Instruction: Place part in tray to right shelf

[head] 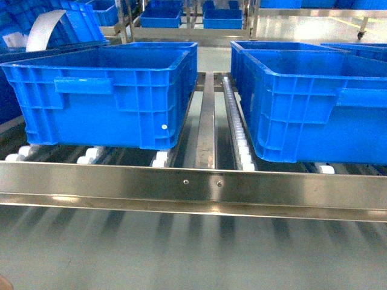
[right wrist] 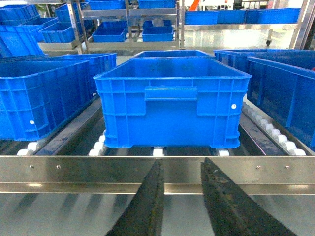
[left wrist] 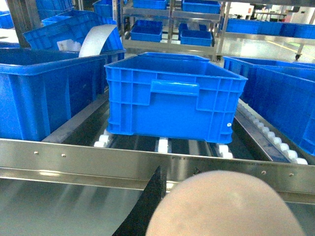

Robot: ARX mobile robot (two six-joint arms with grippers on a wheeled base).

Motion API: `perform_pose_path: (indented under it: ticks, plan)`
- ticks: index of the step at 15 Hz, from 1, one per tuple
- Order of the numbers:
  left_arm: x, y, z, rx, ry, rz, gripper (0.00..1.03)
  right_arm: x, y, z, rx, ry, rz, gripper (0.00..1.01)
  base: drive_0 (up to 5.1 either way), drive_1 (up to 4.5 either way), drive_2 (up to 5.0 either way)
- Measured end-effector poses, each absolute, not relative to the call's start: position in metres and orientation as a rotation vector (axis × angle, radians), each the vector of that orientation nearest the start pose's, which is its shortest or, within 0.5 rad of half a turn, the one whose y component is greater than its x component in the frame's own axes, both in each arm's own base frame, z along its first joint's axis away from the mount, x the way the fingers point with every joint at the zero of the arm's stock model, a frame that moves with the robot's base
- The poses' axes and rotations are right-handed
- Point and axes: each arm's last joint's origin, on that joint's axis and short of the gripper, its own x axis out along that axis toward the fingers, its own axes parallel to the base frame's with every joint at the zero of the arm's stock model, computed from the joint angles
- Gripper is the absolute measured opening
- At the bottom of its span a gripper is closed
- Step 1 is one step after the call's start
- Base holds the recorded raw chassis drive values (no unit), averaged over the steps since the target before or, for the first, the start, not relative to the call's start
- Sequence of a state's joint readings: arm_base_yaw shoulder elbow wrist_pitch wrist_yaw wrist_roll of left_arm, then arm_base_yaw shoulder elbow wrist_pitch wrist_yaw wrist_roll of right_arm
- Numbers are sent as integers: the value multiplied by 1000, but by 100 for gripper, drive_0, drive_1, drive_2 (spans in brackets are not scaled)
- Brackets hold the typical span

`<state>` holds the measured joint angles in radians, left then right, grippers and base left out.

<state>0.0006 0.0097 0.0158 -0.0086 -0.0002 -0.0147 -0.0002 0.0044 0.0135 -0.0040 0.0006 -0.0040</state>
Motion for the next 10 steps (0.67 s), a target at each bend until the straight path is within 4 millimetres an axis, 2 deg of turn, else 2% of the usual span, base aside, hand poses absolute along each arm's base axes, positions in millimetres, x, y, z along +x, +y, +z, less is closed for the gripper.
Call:
perform_pose_path:
  ticks: [5,6,7,10]
  plan:
    - [97,0,167,-15,2,1,12,97,0,167,-4,-5,-1,91,0,0,0]
    - [97,0,167,-15,2,1,12,97,0,167,-3,-5,-1,100,0,0,0]
    - [97,0,167,-15,2,1,12,97,0,167,-2,-5,-1,97,0,0,0]
    - [97,0,167,-15,2,1,12,97,0,167,-1,-5,-1,98,0,0,0]
